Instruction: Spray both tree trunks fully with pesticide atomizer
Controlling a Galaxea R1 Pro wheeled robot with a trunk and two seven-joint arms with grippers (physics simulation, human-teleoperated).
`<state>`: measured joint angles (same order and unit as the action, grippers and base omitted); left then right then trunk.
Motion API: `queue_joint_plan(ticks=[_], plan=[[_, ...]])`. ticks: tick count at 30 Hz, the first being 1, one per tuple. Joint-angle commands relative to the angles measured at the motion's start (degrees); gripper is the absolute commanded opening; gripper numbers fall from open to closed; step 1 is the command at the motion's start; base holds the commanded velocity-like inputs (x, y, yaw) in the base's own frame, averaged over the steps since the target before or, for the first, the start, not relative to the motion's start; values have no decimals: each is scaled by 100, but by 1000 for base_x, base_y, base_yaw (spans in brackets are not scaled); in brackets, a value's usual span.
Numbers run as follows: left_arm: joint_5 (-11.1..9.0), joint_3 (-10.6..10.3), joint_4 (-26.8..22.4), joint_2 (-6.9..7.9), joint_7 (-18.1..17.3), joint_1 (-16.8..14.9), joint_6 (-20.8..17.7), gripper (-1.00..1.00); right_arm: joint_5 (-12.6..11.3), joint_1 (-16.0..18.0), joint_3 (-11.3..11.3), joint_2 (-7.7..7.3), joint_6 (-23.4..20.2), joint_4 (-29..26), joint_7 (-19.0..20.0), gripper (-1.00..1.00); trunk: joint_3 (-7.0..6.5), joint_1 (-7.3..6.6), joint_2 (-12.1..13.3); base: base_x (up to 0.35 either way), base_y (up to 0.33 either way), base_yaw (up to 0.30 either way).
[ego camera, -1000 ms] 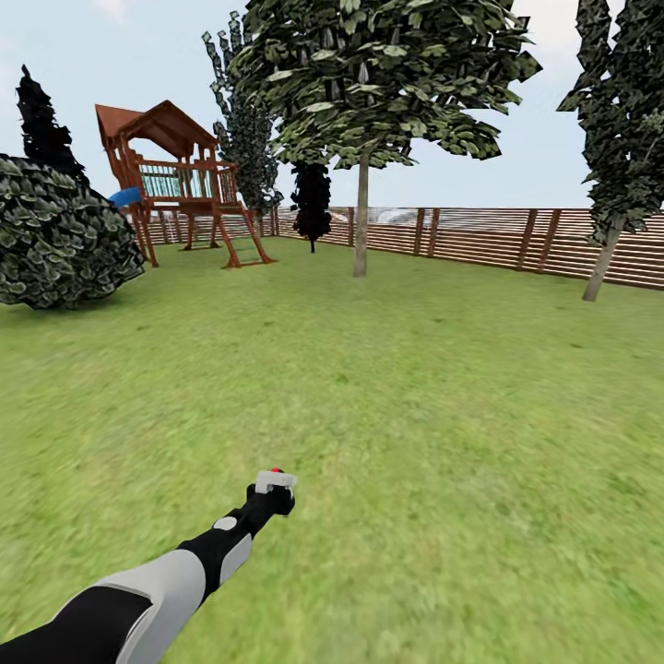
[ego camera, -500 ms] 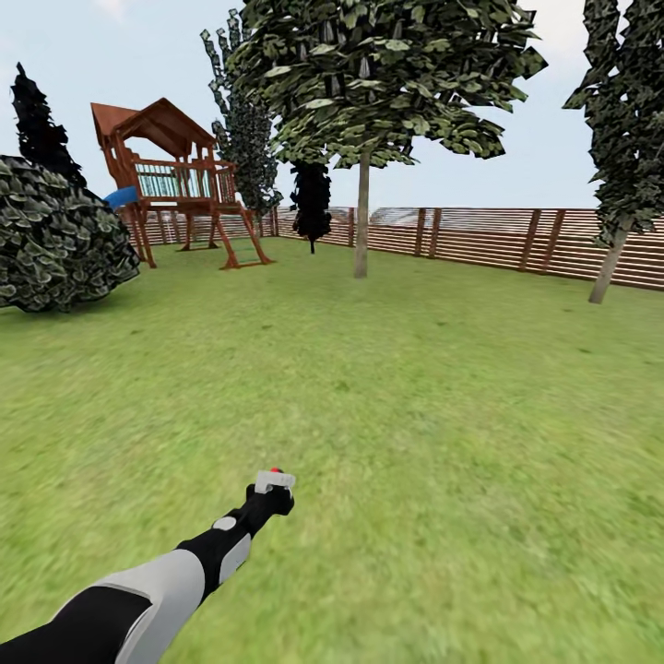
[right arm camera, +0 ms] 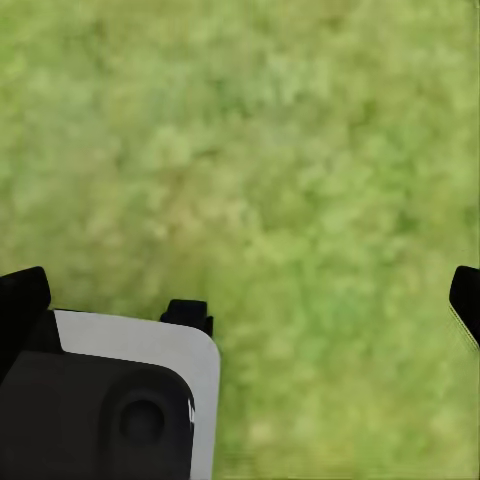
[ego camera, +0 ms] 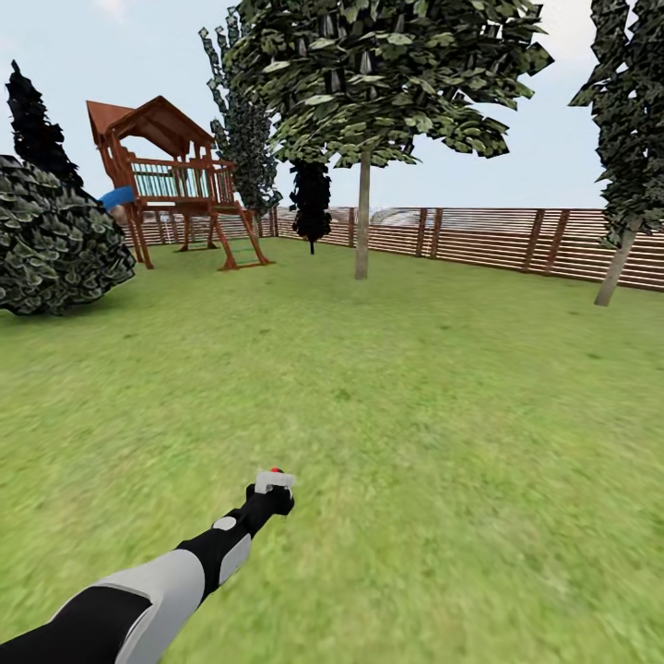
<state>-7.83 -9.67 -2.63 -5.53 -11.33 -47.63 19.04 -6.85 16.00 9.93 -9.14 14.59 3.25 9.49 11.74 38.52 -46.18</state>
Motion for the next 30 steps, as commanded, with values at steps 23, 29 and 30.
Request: queue_joint_plan(ticks=[23,29,30], plan=[[9,1,-1,-18,25,0,4,-100,0,0,0,0,0,0,0,100,0,0,0,350,-9,0],[9,1,-1,-18,25,0,3,-100,0,0,0,0,0,0,0,100,0,0,0,350,-84,0],[9,1,-1,-18,25,0,3,-100,0,0,0,0,0,0,0,100,0,0,0,350,-90,0]])
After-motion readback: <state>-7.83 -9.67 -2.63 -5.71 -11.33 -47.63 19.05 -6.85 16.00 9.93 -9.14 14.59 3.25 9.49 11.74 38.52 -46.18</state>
